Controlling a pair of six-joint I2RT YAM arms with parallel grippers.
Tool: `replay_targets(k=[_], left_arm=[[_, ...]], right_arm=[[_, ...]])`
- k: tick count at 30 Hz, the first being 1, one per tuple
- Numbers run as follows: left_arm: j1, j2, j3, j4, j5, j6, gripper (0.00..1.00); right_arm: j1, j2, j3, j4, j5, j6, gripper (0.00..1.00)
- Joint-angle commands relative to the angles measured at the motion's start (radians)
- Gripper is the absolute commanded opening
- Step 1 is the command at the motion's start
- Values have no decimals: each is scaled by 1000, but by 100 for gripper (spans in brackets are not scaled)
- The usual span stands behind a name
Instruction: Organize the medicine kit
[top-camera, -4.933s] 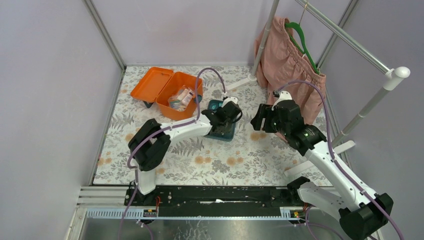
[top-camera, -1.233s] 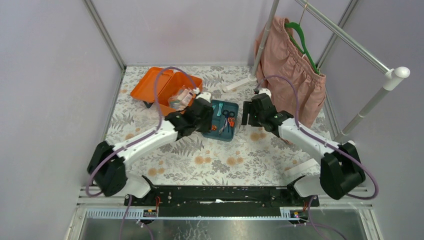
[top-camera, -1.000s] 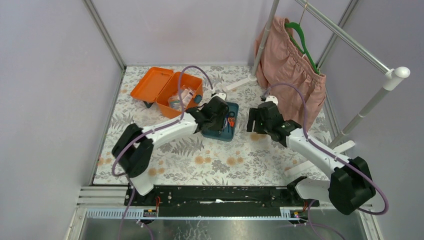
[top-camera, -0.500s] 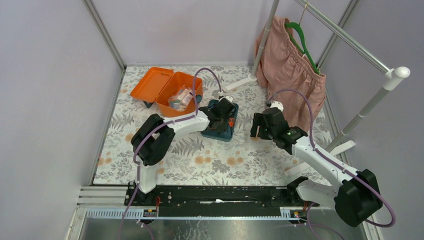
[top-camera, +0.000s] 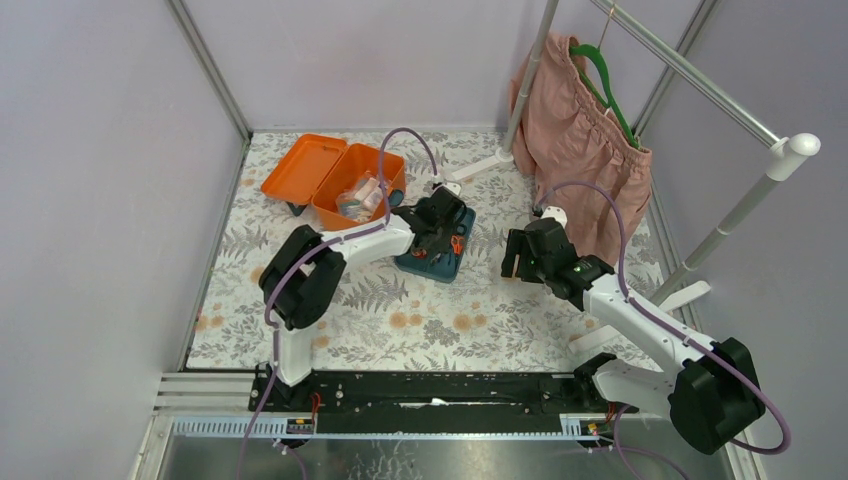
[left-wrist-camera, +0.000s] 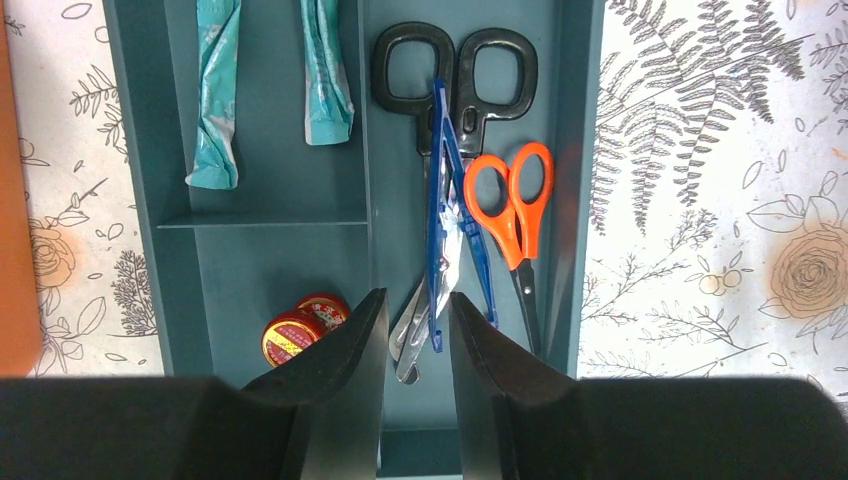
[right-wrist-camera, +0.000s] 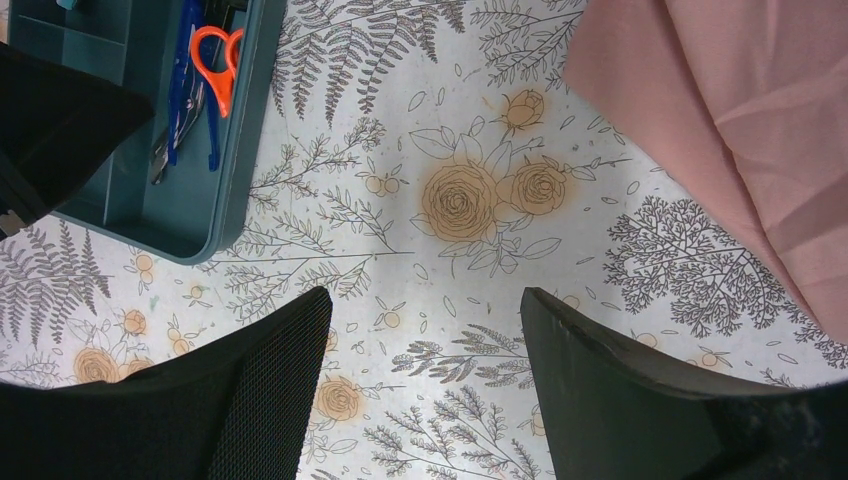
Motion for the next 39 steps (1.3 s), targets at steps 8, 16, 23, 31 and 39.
replay_targets(k=[8,16,23,31,39], left_arm=[[35,-9,7,40,-4,33,35],[40,8,13,48,-10,40,35],[44,54,23,52,-4,42,34],[49,85,28,71,-12,34,33],[59,113,71,64,-16,42,32]], right_arm=[[-4,5,0,11,-4,18,77],[-5,9,-1,12,-8,20,78],[-5,12,2,12,-8,22,78],[-4,15,2,12,-12,22,77],[-4,19,1,12,-13,20,78]])
